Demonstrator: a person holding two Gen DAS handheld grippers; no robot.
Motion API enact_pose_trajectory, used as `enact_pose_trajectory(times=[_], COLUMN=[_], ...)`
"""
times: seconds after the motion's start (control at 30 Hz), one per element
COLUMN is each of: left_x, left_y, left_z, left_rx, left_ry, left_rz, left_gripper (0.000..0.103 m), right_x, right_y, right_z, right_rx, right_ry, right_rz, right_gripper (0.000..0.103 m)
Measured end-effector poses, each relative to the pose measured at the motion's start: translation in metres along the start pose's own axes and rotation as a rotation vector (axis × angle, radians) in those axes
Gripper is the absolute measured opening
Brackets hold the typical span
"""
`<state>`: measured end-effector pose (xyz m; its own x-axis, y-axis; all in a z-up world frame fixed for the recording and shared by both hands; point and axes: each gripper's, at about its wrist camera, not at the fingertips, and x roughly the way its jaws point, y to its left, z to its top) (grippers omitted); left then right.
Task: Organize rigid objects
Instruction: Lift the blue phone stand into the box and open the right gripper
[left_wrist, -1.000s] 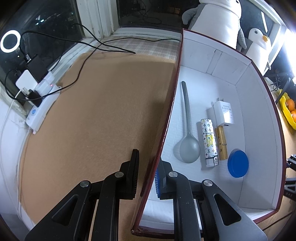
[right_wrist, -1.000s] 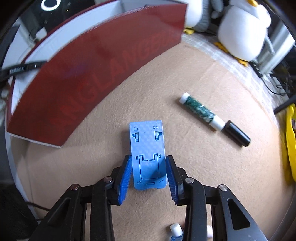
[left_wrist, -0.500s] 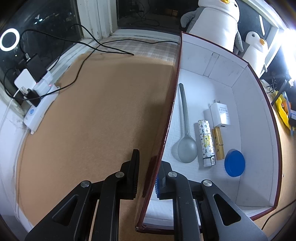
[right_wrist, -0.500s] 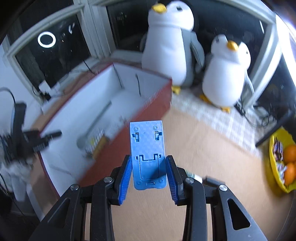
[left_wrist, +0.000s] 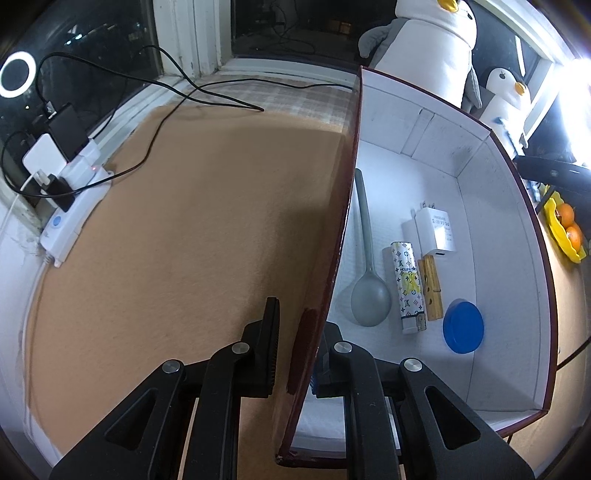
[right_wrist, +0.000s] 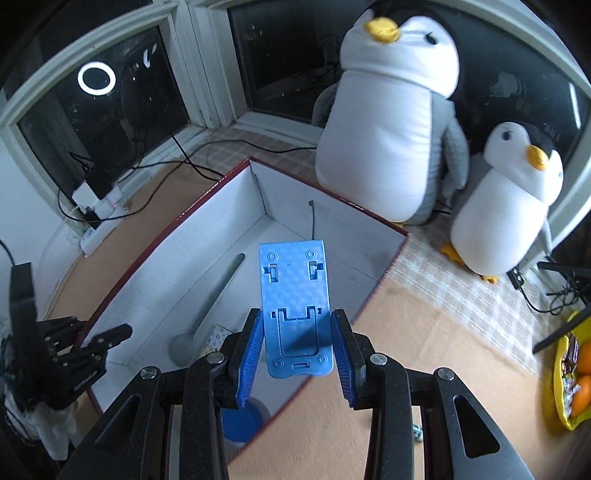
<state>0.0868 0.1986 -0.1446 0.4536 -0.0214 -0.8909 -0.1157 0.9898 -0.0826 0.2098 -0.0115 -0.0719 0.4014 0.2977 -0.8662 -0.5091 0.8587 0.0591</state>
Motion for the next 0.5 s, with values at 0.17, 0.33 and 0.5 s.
enact_pose_trajectory(times=[0.17, 0.33, 0.5], left_x=[0.002, 0.002, 0.002], left_y=[0.001, 0.002, 0.002], left_z=[0.001, 0.002, 0.002], left_rx=[-0.002, -0.003, -0.002], left_ry=[0.003, 0.004, 0.004], left_rz=[-0.008, -0.009, -0.008], left_gripper=[0.012, 0.012, 0.012], right_x=[0.019, 0.027, 0.026], right_y=[0.003, 0.002, -0.002], right_z=[0.007, 0.010, 0.012], right_rx=[0.004, 0.006, 0.024], right_ry=[0.020, 0.029, 0.016], right_rz=[-0.007, -0.016, -0.010], right_gripper=[0.033, 0.034, 0.040])
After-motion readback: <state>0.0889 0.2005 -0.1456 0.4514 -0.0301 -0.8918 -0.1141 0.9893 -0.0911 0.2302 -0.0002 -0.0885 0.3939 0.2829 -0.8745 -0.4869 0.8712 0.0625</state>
